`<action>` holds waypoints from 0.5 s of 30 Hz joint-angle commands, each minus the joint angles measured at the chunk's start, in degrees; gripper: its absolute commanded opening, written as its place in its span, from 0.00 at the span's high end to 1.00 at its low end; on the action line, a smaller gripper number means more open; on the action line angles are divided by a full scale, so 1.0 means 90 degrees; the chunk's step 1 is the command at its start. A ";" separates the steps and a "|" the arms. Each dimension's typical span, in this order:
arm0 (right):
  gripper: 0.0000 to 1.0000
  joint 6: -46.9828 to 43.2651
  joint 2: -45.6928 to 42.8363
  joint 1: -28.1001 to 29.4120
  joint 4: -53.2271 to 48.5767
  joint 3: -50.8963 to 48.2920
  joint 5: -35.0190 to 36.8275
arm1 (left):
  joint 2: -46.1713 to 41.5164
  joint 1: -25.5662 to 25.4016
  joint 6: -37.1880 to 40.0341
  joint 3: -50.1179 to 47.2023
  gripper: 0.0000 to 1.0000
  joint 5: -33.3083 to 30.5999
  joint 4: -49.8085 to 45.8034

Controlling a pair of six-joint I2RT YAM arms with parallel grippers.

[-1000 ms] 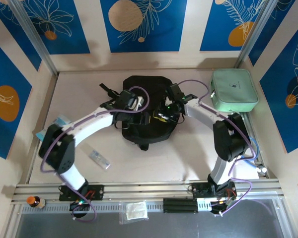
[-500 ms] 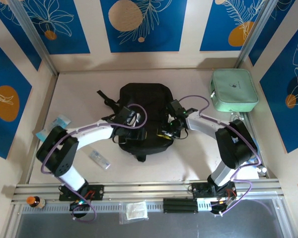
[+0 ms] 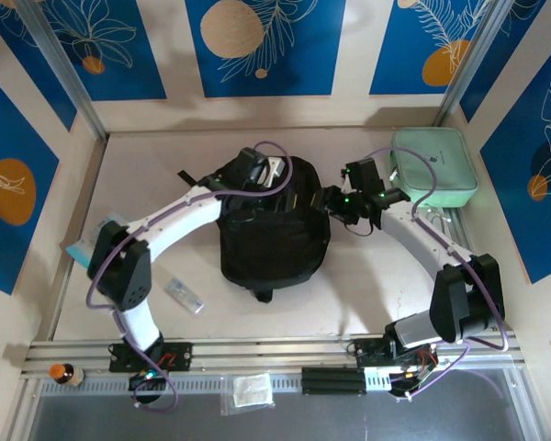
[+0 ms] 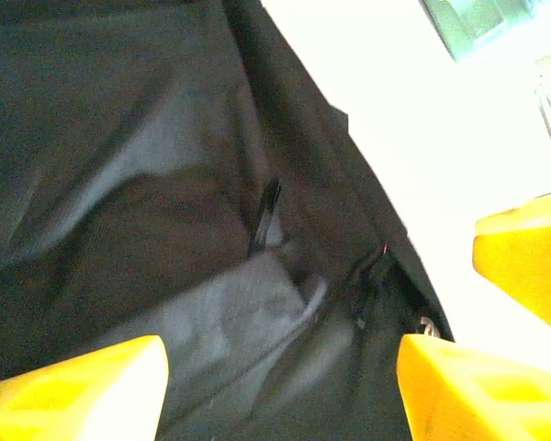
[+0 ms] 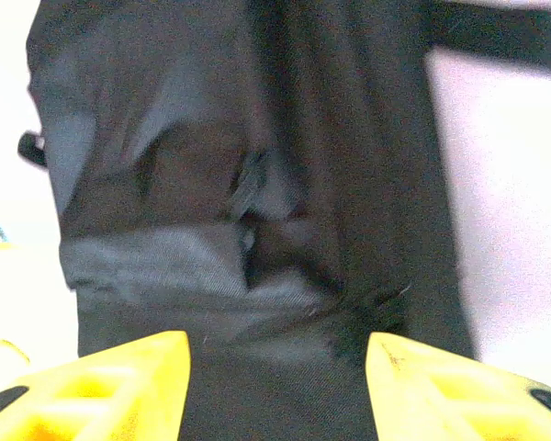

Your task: Pack books, pencil case, and school supplies into a backpack

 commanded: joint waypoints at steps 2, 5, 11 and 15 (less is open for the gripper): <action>0.44 -0.0155 0.0459 -0.0343 -0.0058 0.0233 0.0202 | 0.0946 -0.0159 0.0358 0.1029 0.38 -0.0324 -0.0836; 0.44 -0.0124 0.0836 -0.0523 -0.0147 0.0399 0.0190 | 0.1573 -0.0189 0.0340 0.1849 0.45 -0.0590 -0.1252; 0.44 -0.0102 0.1144 -0.0646 -0.0020 0.0345 -0.0059 | 0.2399 -0.0255 0.0903 0.2808 0.58 -0.0553 -0.1689; 0.44 -0.0089 0.1199 -0.0644 0.0018 0.0286 -0.0121 | 0.2796 -0.0258 0.1404 0.3417 0.57 -0.0327 -0.2245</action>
